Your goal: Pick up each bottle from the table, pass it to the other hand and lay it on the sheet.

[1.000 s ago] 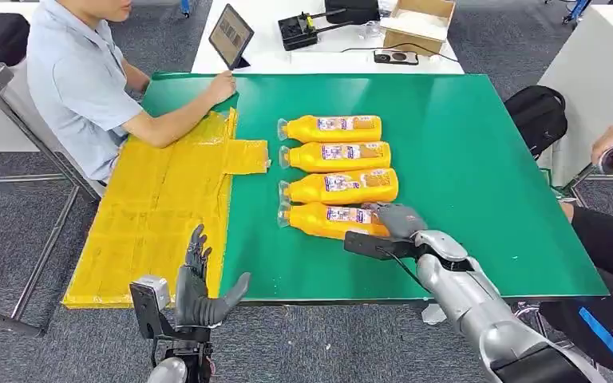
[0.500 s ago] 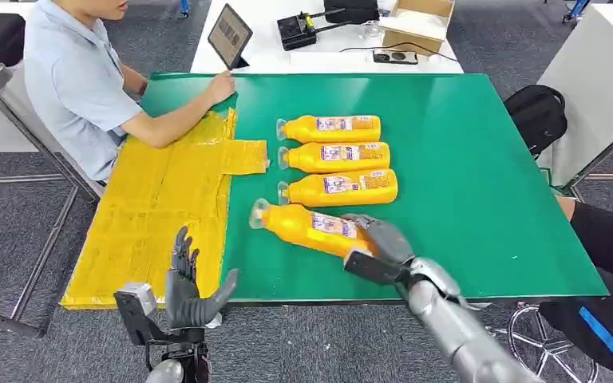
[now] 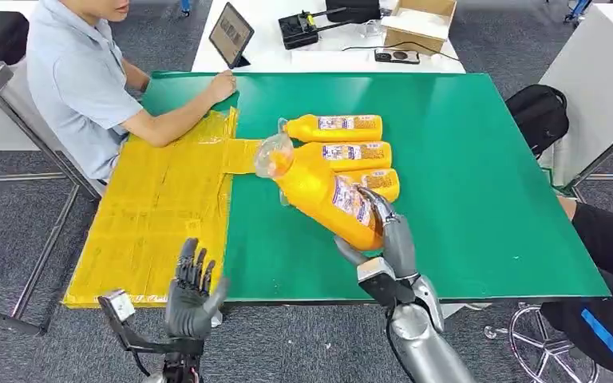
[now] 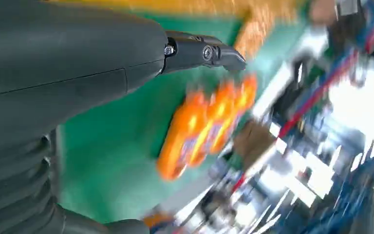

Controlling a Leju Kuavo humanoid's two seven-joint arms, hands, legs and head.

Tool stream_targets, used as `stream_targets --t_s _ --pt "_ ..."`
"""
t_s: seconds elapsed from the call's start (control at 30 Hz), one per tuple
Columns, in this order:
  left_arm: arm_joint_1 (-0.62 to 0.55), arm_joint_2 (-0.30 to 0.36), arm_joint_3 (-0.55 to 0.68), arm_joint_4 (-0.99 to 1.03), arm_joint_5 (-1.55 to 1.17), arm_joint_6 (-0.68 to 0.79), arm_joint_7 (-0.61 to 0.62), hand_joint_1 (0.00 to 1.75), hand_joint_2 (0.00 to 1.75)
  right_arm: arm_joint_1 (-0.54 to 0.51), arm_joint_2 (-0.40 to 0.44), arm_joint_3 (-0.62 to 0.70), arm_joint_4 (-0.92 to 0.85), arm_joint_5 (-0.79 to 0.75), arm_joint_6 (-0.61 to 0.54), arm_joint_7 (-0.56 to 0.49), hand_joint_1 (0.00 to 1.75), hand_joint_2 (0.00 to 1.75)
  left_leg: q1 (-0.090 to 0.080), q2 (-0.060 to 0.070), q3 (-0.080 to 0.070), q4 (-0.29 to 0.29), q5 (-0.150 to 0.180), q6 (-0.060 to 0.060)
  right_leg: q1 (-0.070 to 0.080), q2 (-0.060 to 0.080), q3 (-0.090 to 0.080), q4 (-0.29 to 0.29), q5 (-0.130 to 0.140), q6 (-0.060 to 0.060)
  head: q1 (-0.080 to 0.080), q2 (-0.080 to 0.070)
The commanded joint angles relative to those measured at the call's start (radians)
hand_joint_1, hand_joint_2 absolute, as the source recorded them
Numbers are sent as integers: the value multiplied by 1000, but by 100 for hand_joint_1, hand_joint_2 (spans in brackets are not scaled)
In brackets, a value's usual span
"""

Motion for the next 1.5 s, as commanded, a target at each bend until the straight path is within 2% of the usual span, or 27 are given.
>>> stream_targets --t_s 0.03,0.23,0.27,0.63,0.8,0.93,1.13,1.37,1.5 --pt "-10 67 -94 -15 -115 29 -16 0 175 -25 44 108 79 59 70 -6 175 175 0 3 4 -1 -1 0 1 2 3 -1 0 -3 0 0" --pt "-11 66 -93 -15 -114 29 -15 0 175 -24 48 112 80 62 67 -6 175 175 1 3 4 -1 -2 0 1 2 3 -1 -1 -3 0 0" --pt "-48 22 -42 -10 -76 58 -3 0 175 -12 118 255 148 114 73 -21 175 175 1 2 3 -1 -1 0 1 1 2 -1 0 -2 0 0" --pt "-44 25 -45 -12 -76 59 -3 0 175 -16 103 259 142 103 73 -18 175 175 1 1 3 -1 -1 1 1 0 3 -1 -1 -3 0 0" --pt "-77 19 -69 -11 -15 7 34 0 175 -20 152 310 211 52 99 -33 175 175 1 1 3 -1 -1 0 2 0 3 -1 -1 -3 0 0" --pt "-81 13 -83 -29 4 -7 13 0 175 -40 177 344 265 13 97 -31 175 175 1 1 3 -1 -1 1 2 0 2 -1 -1 -2 0 0" --pt "-57 14 -40 -109 44 -18 -37 0 175 -16 166 312 338 -14 84 -8 175 175 2 0 3 -1 0 1 2 -1 3 -1 -1 -2 0 0" --pt "-34 26 -50 -98 30 -85 -42 0 175 18 165 180 261 -76 80 5 175 175 1 0 3 -1 0 1 1 -1 2 -1 -1 -2 0 0" --pt "-36 21 -43 -96 11 -79 -58 0 175 24 164 194 263 -37 83 29 175 175 1 0 3 -2 0 1 1 -1 2 -1 -1 -2 0 0"
